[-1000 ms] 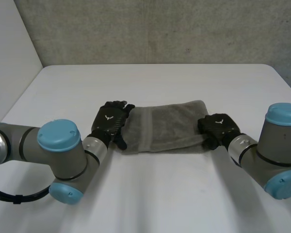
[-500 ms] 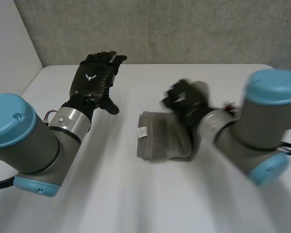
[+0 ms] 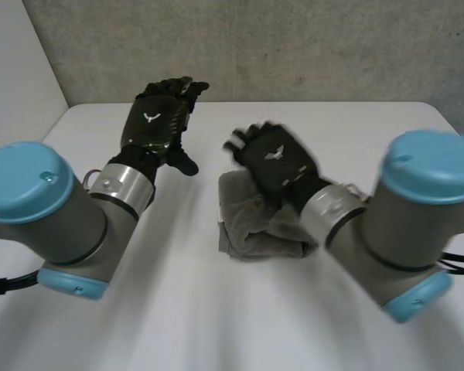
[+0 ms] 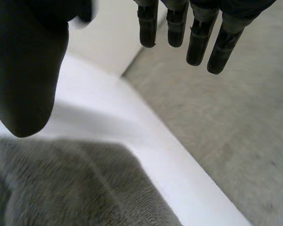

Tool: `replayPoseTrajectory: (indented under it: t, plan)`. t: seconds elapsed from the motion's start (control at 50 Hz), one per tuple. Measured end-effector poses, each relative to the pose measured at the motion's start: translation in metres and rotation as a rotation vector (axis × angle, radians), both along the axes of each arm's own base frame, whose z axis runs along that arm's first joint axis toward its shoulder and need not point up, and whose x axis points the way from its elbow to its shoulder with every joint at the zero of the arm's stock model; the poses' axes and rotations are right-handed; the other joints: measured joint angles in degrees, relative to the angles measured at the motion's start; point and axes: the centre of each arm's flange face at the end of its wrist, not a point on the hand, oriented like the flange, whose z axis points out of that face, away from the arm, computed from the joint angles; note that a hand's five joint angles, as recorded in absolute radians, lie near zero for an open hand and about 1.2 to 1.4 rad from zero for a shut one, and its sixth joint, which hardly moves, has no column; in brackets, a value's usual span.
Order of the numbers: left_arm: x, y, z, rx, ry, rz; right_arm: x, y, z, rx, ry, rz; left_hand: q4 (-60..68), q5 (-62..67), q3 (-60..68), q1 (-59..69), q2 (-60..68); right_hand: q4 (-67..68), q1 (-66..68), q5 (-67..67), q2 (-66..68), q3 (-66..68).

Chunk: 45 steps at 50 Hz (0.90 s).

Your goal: Fold the towel.

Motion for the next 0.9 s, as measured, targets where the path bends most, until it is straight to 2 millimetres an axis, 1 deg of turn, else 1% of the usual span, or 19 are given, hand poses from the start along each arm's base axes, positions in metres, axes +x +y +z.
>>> replayPoseTrajectory:
  t: [0.04, 0.1, 0.16, 0.2, 0.26, 0.3, 0.4, 0.46, 0.54, 0.58, 0.64, 0.68, 0.7, 0.72, 0.74, 0.78, 0.8, 0.84, 0.9]
  plan:
    - [-0.007, -0.001, -0.005, 0.013, 0.003, -0.014, -0.013, -0.009, 0.009, 0.071, -0.093, -0.051, 0.1, 0.0, 0.1, 0.0, 0.1, 0.0, 0.0, 0.0, 0.0, 0.0]
    - [-0.017, -0.001, -0.016, 0.042, 0.003, -0.038, -0.031, -0.024, 0.009, 0.150, -0.151, -0.117, 0.1, 0.0, 0.1, 0.0, 0.1, 0.0, 0.0, 0.0, 0.0, 0.0]
    - [-0.030, 0.002, -0.032, 0.084, -0.006, -0.061, -0.046, -0.040, -0.003, 0.228, -0.152, -0.183, 0.1, 0.0, 0.1, 0.0, 0.1, 0.0, 0.0, 0.0, 0.0, 0.0]
    - [-0.040, 0.005, -0.050, 0.131, -0.027, -0.076, -0.054, -0.053, -0.021, 0.292, -0.125, -0.225, 0.1, 0.0, 0.1, 0.1, 0.1, 0.0, 0.0, 0.0, 0.0, 0.0]
    - [-0.047, 0.008, -0.069, 0.176, -0.054, -0.081, -0.057, -0.061, -0.038, 0.339, -0.095, -0.247, 0.1, 0.0, 0.1, 0.1, 0.1, 0.0, 0.0, 0.0, 0.0, 0.0]
    - [-0.052, 0.010, -0.091, 0.231, -0.092, -0.079, -0.057, -0.067, -0.057, 0.381, -0.063, -0.259, 0.1, 0.0, 0.1, 0.0, 0.1, 0.0, 0.0, 0.0, 0.0, 0.0]
    - [-0.054, 0.015, -0.127, 0.318, -0.163, -0.064, -0.053, -0.073, -0.087, 0.436, -0.018, -0.260, 0.1, 0.0, 0.0, 0.0, 0.0, 0.0, 0.0, 0.0, 0.0, 0.0]
    - [-0.053, 0.016, -0.137, 0.340, -0.183, -0.057, -0.050, -0.074, -0.098, 0.450, -0.002, -0.257, 0.0, 0.0, 0.0, 0.0, 0.0, 0.0, 0.0, 0.0, 0.0, 0.0]
    - [-0.052, 0.017, -0.138, 0.349, -0.194, -0.053, -0.048, -0.075, -0.098, 0.440, 0.002, -0.255, 0.0, 0.0, 0.0, 0.0, 0.0, 0.0, 0.0, 0.0, 0.0, 0.0]
    - [-0.051, 0.017, -0.133, 0.343, -0.190, -0.052, -0.048, -0.077, -0.088, 0.415, -0.008, -0.256, 0.0, 0.0, 0.0, 0.0, 0.0, 0.0, 0.0, 0.0, 0.0, 0.0]
    - [-0.049, 0.014, -0.104, 0.296, -0.153, -0.048, -0.049, -0.079, -0.061, 0.351, -0.041, -0.258, 0.0, 0.0, 0.0, 0.0, 0.0, 0.0, 0.0, 0.0, 0.0, 0.0]
    - [-0.044, 0.011, -0.068, 0.242, -0.109, -0.036, -0.052, -0.078, -0.028, 0.277, -0.083, -0.264, 0.0, 0.0, 0.0, 0.0, 0.0, 0.0, 0.0, 0.0, 0.0, 0.0]
    - [-0.042, 0.010, -0.059, 0.230, -0.098, -0.033, -0.053, -0.078, -0.019, 0.259, -0.093, -0.267, 0.0, 0.0, 0.0, 0.0, 0.0, 0.0, 0.0, 0.0, 0.0, 0.0]
    - [-0.037, 0.009, -0.039, 0.201, -0.074, -0.022, -0.056, -0.076, 0.000, 0.215, -0.117, -0.275, 0.0, 0.0, 0.0, 0.0, 0.0, 0.0, 0.0, 0.0, 0.0, 0.0]
    - [-0.034, 0.008, -0.029, 0.187, -0.062, -0.016, -0.057, -0.074, 0.010, 0.194, -0.129, -0.279, 0.0, 0.0, 0.0, 0.0, 0.0, 0.0, 0.0, 0.0, 0.0, 0.0]
    - [-0.020, 0.006, 0.007, 0.138, -0.021, 0.012, -0.064, -0.067, 0.046, 0.115, -0.173, -0.303, 0.0, 0.0, 0.0, 0.0, 0.0, 0.0, 0.0, 0.0, 0.0, 0.0]
    - [-0.016, 0.006, 0.015, 0.129, -0.014, 0.020, -0.065, -0.065, 0.054, 0.098, -0.183, -0.309, 0.0, 0.0, 0.0, 0.0, 0.0, 0.0, 0.0, 0.0, 0.0, 0.0]
    - [-0.001, 0.006, 0.041, 0.101, 0.010, 0.051, -0.073, -0.057, 0.082, 0.039, -0.216, -0.333, 0.0, 0.0, 0.0, 0.0, 0.0, 0.0, 0.0, 0.0, 0.0, 0.0]
    - [0.014, 0.006, 0.063, 0.090, 0.021, 0.086, -0.080, -0.049, 0.101, 0.006, -0.234, -0.359, 0.0, 0.0, 0.0, 0.0, 0.0, 0.0, 0.0, 0.0, 0.0, 0.0]
